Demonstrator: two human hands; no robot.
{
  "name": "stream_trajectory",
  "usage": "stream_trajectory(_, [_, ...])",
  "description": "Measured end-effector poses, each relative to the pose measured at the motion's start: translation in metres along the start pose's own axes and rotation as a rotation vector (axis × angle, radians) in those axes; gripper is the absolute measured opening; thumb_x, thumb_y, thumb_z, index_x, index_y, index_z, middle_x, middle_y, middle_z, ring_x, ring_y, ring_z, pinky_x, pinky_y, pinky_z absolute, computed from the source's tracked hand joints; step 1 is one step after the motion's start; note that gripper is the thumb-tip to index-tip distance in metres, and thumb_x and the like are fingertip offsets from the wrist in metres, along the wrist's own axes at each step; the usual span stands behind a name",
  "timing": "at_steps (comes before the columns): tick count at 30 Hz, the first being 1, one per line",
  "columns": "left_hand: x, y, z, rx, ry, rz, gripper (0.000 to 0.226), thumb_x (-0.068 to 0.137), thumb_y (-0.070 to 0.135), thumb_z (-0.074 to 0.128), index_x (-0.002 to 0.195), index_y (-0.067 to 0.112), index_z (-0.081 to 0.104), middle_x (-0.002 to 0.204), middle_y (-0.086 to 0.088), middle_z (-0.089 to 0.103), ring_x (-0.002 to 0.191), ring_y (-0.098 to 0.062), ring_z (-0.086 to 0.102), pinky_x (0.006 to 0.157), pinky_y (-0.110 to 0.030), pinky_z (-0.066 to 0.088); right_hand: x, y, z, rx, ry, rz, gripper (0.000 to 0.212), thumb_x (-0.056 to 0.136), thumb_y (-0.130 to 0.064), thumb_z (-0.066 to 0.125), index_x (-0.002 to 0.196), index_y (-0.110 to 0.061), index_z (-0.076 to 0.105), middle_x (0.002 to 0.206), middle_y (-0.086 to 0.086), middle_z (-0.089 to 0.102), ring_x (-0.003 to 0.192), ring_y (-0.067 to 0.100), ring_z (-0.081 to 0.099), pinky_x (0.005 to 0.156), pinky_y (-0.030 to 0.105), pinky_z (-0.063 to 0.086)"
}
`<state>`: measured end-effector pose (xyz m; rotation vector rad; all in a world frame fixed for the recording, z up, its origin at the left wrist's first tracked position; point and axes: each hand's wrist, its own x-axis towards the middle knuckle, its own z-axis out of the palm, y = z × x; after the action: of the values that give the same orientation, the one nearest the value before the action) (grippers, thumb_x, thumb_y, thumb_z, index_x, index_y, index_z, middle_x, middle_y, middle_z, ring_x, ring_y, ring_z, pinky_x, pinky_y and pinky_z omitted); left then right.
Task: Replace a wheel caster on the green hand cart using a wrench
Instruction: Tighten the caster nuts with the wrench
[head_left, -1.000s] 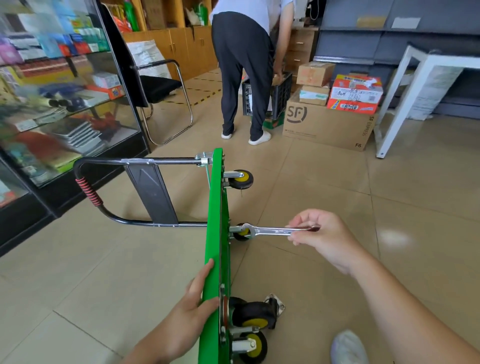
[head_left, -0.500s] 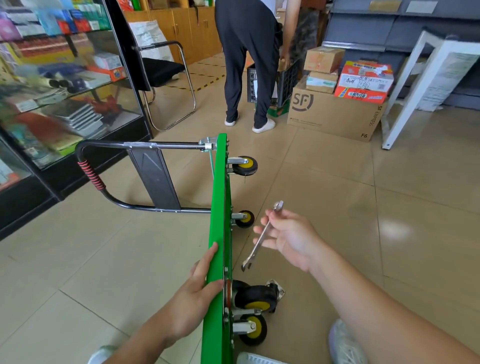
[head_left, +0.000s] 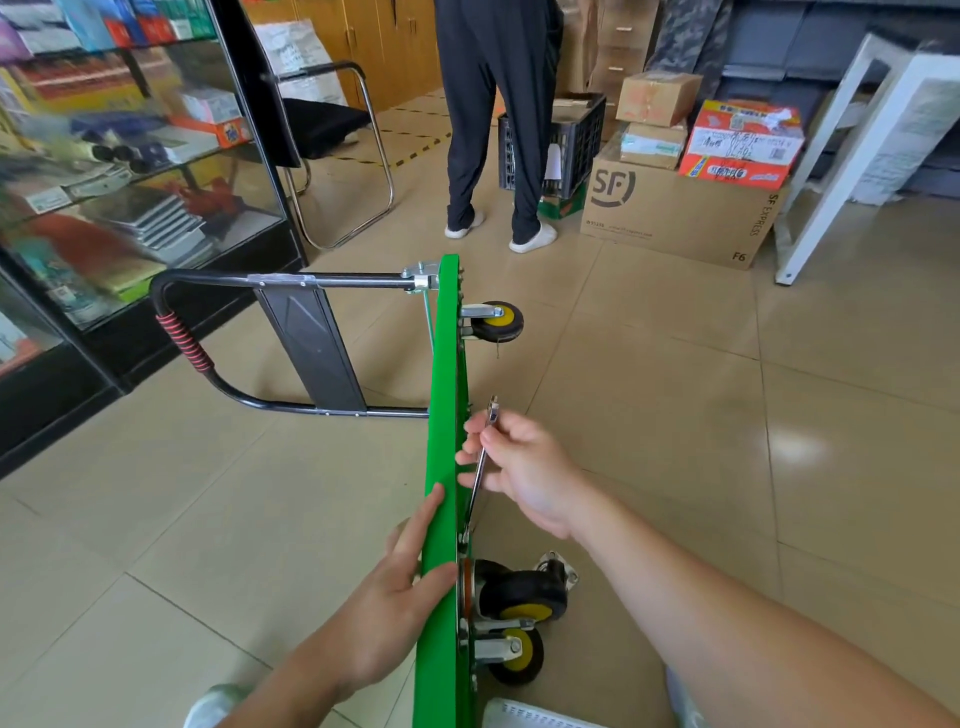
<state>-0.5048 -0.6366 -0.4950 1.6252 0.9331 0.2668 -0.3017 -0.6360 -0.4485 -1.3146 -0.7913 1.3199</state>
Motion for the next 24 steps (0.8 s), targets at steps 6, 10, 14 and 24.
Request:
stream_trajectory(6, [-0.001, 0.002, 0.004, 0.043, 0.031, 0.017, 0.068, 0.108, 0.029, 0.050, 0.145, 0.067, 0.009, 0.139, 0.043, 0.024, 0.114, 0.041, 0.026, 0.091, 0.006, 0.027, -0.008, 0.005, 0.009, -0.065, 0.040, -0.082, 0.024, 0.108, -0.009, 0.038, 0.107, -0.018, 0.060, 0.103, 0.005, 0.056, 0.097, 0.012, 0.064, 0.094, 0.037, 0.057])
stream_trajectory(10, [-0.003, 0.005, 0.005, 0.060, 0.056, 0.024, 0.068, 0.107, 0.028, 0.051, 0.142, 0.069, 0.009, 0.147, 0.035, 0.026, 0.117, 0.039, 0.023, 0.100, -0.003, 0.024, -0.011, 0.010, 0.013, -0.113, 0.064, -0.124, 0.025, 0.107, -0.008, 0.037, 0.107, -0.021, 0.059, 0.099, 0.003, 0.057, 0.088, 0.007, 0.067, 0.092, 0.031, 0.057])
stream_trajectory(14, [-0.004, 0.005, 0.007, 0.070, 0.068, 0.027, 0.069, 0.107, 0.028, 0.050, 0.147, 0.064, 0.008, 0.152, 0.030, 0.024, 0.119, 0.037, 0.024, 0.097, 0.000, 0.025, -0.010, 0.012, 0.016, -0.132, 0.088, -0.148, 0.024, 0.107, -0.009, 0.038, 0.108, -0.023, 0.057, 0.095, 0.001, 0.060, 0.086, 0.006, 0.071, 0.095, 0.042, 0.054])
stream_trajectory(24, [-0.003, 0.004, 0.007, 0.081, 0.062, 0.035, 0.068, 0.107, 0.029, 0.049, 0.154, 0.057, 0.008, 0.155, 0.026, 0.022, 0.118, 0.039, 0.024, 0.092, 0.007, 0.026, -0.006, 0.015, 0.017, -0.250, 0.156, -0.192, 0.015, 0.102, -0.023, 0.055, 0.106, -0.034, 0.065, 0.102, -0.007, 0.072, 0.102, 0.003, 0.067, 0.103, 0.039, 0.051])
